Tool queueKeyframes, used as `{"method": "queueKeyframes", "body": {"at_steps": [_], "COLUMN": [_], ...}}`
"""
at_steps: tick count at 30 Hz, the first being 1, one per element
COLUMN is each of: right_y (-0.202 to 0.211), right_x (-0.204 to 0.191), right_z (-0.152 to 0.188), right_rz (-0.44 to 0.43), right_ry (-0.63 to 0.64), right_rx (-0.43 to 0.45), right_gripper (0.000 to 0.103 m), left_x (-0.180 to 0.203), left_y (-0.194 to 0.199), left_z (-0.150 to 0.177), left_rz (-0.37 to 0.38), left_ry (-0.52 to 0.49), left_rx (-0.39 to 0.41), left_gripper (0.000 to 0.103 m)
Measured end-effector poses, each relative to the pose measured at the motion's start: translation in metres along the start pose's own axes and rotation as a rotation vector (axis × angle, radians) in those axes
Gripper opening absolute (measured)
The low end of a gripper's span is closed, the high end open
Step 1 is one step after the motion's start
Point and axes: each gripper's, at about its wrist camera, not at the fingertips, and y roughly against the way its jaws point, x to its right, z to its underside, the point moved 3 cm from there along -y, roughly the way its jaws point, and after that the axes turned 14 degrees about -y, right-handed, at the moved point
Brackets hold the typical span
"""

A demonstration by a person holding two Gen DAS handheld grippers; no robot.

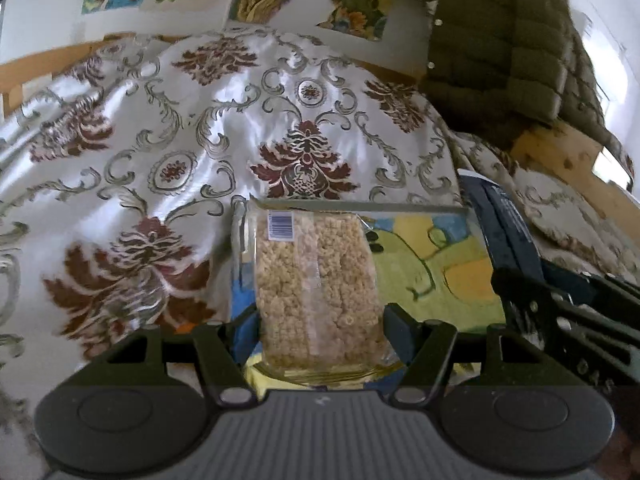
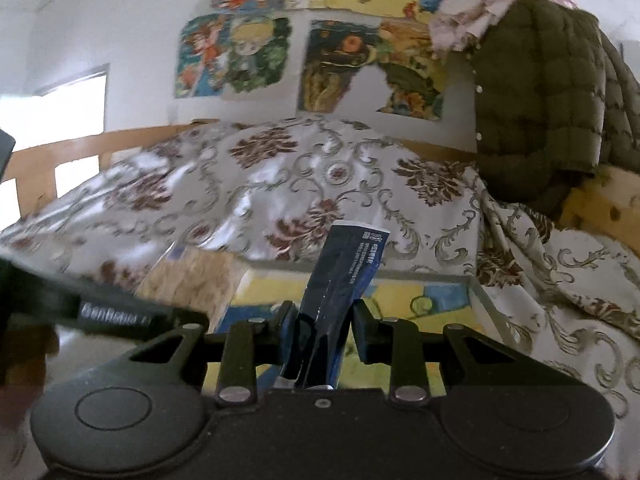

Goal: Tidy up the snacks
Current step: 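Lower the rice-crispy bag into the tray with the left tool while the right tool drops the blue packet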

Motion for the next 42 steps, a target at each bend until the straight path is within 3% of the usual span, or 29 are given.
{"method": "queueKeyframes", "body": {"at_steps": [6, 12, 22, 30, 33, 35, 42], "right_y": [-0.054, -0.082, -0.100, -0.101, -0.099, -0.095, -0.065], "right_x": [0.009, 0.022, 0.031, 0.031, 0.032, 0.033, 0.039], "right_z": [-0.013, -0.003, 0.030, 0.036, 0.037, 0.036, 0.016], "right_rz": [0.058, 0.088, 0.130, 0.138, 0.138, 0.142, 0.162], "right_ry": [-0.068, -0.081, -0.099, -0.095, -0.099, -0.099, -0.098], "right_rx": [-0.022, -0.094, -0.235, -0.256, -0.264, -0.263, -0.202], "right_gripper": [0.032, 0.032, 0.032, 0.035, 0.042, 0.045, 0.071], "left_x": [-0.001, -0.001, 0.005, 0.006, 0.007, 0.008, 0.012], "left_y": [-0.041, -0.064, -0.072, -0.069, -0.067, -0.063, -0.025], "left_z": [-0.004, 0.009, 0.014, 0.015, 0.014, 0.013, 0.003], "left_rz": [0.012, 0.012, 0.007, 0.001, -0.001, -0.003, -0.032], "left_ry": [0.007, 0.013, -0.011, -0.011, -0.011, -0.003, 0.003], "left_rx": [-0.016, -0.102, -0.130, -0.128, -0.132, -0.134, -0.073], "left_gripper": [0.070, 0.070, 0.070, 0.071, 0.075, 0.084, 0.095]}}
